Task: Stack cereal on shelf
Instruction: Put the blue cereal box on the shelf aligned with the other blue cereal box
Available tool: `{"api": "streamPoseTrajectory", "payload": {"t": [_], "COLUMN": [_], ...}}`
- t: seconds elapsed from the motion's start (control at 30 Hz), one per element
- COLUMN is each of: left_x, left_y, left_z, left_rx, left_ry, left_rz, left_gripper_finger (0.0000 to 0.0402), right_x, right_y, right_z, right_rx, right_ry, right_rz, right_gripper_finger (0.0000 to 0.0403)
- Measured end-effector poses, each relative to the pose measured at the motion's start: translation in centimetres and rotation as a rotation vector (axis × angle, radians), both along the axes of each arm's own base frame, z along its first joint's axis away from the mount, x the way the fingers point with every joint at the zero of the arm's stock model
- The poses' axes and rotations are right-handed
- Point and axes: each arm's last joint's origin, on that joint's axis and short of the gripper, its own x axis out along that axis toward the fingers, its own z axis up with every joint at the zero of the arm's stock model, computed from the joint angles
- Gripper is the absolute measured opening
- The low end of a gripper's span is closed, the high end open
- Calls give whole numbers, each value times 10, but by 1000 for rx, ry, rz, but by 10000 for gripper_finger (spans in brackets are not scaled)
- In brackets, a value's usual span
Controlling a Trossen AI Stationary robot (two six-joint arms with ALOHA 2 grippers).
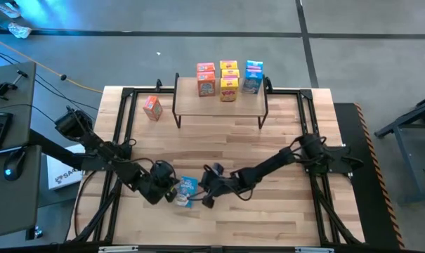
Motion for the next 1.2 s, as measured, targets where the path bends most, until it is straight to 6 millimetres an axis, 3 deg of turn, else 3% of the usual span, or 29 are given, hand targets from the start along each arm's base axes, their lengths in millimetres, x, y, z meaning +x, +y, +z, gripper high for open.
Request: {"api": "streamPoseTrajectory", "payload": {"t": [0.27,0.67,1.2], "left_x": [-1,-2,-7], "left_y": [3,-2,-12], "left_z": [-4,-1,7], "left_rx": [3,81,331], "left_ry": [-30,-90,-231], "left_rz": [3,-14,-30], "left_gripper_finger": [0,0,0], "right_x": [9,11,10], "right_y": [-14,-16,-19], "right_z": [-13,-10,18], "right_rx": [67,-10,-246], "right_ry": [37,-8,-92], "right_rz": [-64,-84,-128], "right_gripper_finger": [0,0,0]}}
